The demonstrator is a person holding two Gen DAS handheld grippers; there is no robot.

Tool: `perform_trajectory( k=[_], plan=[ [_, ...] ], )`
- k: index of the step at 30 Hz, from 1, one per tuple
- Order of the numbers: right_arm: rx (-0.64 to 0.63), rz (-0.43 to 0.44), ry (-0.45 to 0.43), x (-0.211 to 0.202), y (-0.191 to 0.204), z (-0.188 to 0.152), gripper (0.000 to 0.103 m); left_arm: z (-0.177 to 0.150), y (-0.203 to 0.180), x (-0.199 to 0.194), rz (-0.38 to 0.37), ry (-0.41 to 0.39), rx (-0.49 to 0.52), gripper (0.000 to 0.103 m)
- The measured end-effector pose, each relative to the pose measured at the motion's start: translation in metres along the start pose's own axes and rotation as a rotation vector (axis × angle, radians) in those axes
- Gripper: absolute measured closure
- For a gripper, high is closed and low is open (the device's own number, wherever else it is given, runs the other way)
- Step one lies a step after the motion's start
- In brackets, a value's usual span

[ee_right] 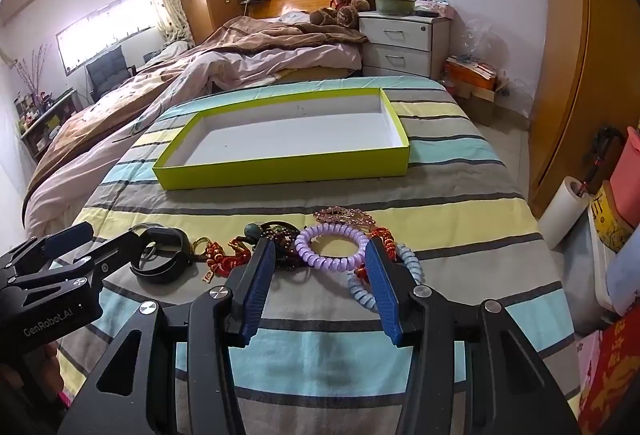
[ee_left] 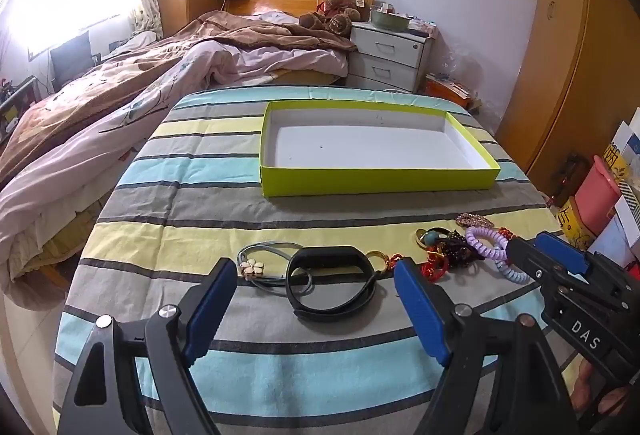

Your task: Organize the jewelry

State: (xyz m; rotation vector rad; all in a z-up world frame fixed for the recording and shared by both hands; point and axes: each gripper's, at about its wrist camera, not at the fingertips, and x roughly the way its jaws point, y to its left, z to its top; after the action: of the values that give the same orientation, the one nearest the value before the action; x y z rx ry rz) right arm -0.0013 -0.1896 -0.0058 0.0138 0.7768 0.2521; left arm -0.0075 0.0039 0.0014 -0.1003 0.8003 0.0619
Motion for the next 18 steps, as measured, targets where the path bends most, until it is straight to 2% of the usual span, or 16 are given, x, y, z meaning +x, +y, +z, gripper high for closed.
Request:
perform_trajectory(
  k=[18],
  plan=[
    [0.0, -0.003, 0.001, -0.0008, -0.0014, -0.0007, 0.055, -0.0016, -0.0002, -0.0009, 0.002, 0.001, -0.005, 0.023]
  ],
)
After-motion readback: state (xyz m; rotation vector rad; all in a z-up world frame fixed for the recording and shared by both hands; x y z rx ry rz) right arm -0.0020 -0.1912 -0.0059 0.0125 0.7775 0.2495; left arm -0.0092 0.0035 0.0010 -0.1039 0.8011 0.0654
